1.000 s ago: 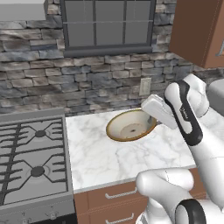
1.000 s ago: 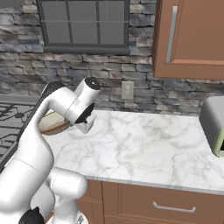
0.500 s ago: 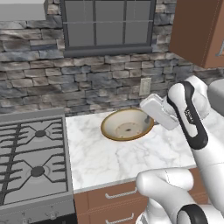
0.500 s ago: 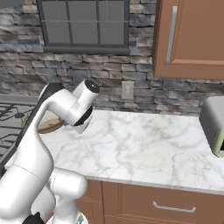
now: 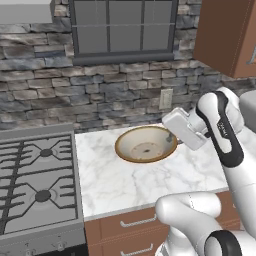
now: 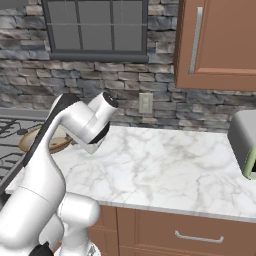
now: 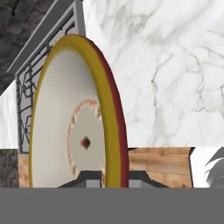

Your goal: Pick the cup and bowl from the counter and place them on the counter next to the sink.

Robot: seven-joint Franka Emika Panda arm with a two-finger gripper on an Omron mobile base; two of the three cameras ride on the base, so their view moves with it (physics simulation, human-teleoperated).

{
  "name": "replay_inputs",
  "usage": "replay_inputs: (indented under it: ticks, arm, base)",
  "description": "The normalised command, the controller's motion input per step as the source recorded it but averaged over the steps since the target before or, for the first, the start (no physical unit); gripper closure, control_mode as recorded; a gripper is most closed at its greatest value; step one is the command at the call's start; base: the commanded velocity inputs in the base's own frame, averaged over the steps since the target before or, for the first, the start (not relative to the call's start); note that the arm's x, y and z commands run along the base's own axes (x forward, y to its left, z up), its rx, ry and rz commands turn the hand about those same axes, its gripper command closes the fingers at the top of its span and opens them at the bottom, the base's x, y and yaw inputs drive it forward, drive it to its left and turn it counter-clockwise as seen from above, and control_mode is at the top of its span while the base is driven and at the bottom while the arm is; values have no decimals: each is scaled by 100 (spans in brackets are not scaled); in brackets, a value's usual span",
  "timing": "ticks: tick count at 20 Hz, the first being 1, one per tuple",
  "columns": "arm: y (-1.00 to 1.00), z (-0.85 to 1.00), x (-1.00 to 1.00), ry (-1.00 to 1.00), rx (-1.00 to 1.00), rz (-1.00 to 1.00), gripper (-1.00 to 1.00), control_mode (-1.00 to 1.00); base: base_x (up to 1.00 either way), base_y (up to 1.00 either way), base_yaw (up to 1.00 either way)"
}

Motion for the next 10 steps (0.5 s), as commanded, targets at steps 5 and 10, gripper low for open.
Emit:
replay_inputs:
  ticks: [5, 10]
  arm:
    - [16, 1, -8, 9, 0, 5, 100, -100]
    - [14, 9, -21, 1, 0, 0, 100, -100]
  base:
    - [0, 0, 0]
    - [0, 0, 0]
